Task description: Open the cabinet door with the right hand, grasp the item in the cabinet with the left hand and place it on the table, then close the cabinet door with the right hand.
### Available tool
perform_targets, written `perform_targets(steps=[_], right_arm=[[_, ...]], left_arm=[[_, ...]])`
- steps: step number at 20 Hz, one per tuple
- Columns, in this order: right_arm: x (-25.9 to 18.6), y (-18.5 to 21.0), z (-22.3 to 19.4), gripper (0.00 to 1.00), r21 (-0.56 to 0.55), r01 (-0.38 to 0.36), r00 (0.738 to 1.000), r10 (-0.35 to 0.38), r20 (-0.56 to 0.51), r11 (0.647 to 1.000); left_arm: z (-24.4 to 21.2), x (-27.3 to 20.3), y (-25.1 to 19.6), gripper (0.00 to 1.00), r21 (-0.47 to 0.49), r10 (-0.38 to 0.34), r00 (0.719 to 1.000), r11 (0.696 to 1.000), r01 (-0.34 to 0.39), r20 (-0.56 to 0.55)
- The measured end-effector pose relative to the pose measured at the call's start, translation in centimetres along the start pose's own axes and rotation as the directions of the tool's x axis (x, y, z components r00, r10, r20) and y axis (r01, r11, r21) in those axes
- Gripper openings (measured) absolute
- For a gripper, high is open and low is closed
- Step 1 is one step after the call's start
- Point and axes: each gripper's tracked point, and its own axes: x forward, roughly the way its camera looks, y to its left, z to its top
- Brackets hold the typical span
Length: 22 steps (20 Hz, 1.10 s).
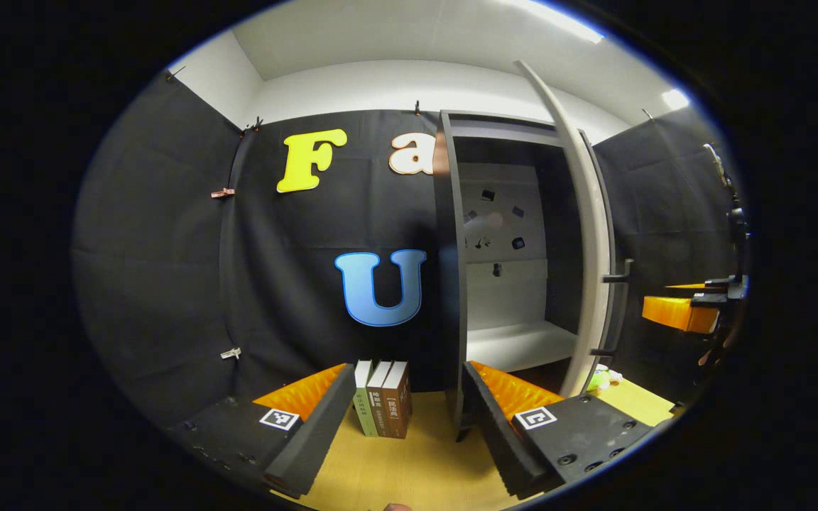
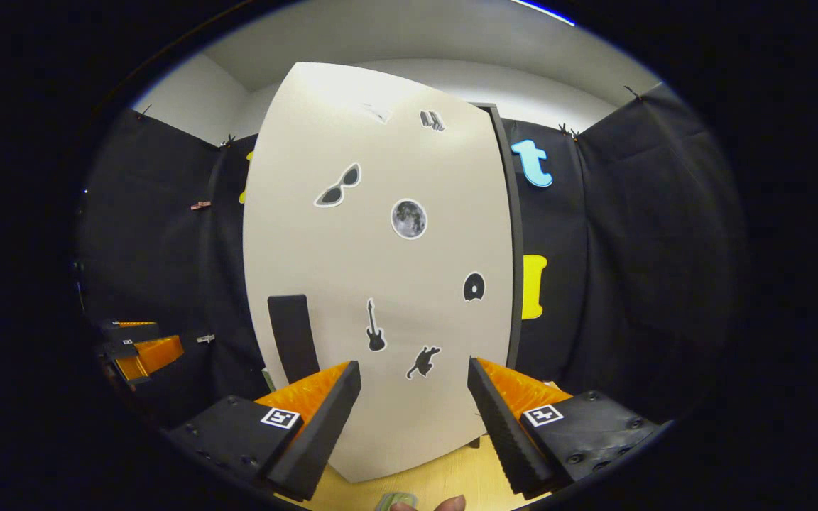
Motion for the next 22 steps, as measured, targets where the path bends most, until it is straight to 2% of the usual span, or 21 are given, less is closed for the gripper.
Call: perform_targets(steps=[7, 12, 22], right_arm=[[-0.9, -1.5, 0.7, 0.98, -0.017, 0.03, 0.999, -0.029, 0.035, 0.999], [-1.6, -2.0, 0.6, 0.98, -0.011, 0.036, 0.999, -0.036, 0.031, 0.999], [-2.1, -2.6, 0.7, 0.98, -0.011, 0.048, 0.999, -0.048, 0.026, 0.999]], left_arm=[[0.7, -0.8, -1.5, 0.94, 0.003, -0.003, 1.0, 1.0, 0.003, -0.002], [0.9, -1.2, -2.7, 0.92, 0.009, -0.001, 1.0, 1.0, 0.001, -0.003], [1.0, -1.2, -3.7, 0.94, 0.014, 0.007, 1.0, 1.0, -0.007, -0.01]])
